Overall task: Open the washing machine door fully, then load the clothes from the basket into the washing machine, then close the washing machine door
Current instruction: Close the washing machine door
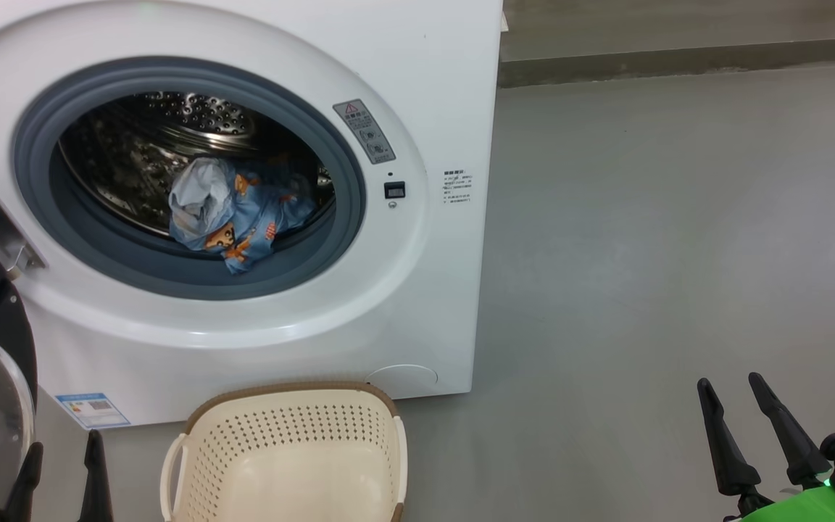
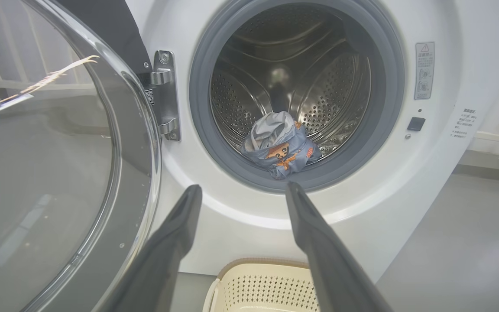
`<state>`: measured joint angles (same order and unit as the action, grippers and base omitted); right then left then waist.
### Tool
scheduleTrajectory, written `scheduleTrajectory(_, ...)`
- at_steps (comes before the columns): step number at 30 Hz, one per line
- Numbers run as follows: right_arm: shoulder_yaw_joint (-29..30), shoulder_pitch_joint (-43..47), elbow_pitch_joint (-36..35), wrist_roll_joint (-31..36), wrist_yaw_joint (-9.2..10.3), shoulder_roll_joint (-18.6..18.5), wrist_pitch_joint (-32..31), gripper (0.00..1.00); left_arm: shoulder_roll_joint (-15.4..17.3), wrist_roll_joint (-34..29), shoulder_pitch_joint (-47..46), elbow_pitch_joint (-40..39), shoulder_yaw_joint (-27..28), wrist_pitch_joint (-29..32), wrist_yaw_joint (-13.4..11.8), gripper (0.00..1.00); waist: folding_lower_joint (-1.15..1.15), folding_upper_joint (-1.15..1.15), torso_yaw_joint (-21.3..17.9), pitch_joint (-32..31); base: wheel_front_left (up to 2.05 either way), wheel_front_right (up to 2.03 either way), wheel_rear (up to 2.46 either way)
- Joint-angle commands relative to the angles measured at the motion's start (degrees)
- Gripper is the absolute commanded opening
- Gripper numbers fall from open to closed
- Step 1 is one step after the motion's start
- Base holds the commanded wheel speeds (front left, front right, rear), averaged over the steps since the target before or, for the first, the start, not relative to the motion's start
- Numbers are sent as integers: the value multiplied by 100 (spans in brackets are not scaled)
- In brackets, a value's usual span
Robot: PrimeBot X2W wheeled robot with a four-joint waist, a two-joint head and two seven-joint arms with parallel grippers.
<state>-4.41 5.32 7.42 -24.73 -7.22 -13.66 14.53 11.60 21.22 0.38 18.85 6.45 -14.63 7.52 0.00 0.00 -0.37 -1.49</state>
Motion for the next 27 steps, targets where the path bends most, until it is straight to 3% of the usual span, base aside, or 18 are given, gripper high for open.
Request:
scheduleTrajectory(1, -72, -81, -157, 19, -26, -145, 47, 100, 172, 38, -128, -137, 178, -37, -4, 100, 0, 0, 5, 4, -78, 78, 0)
scheduleTrajectory(13, -60, -69, -173, 13, -26, -153, 47, 100, 194, 45, -83, -247, 162, -37, -3, 100, 0, 0, 33, 32, -70, 70, 0)
scheduleTrajectory(27, -79, -112, -170, 21, -26, -155, 47, 100, 173, 85, -71, -285, 83, -37, -3, 100, 0, 0, 74, 40, -3, 3, 0)
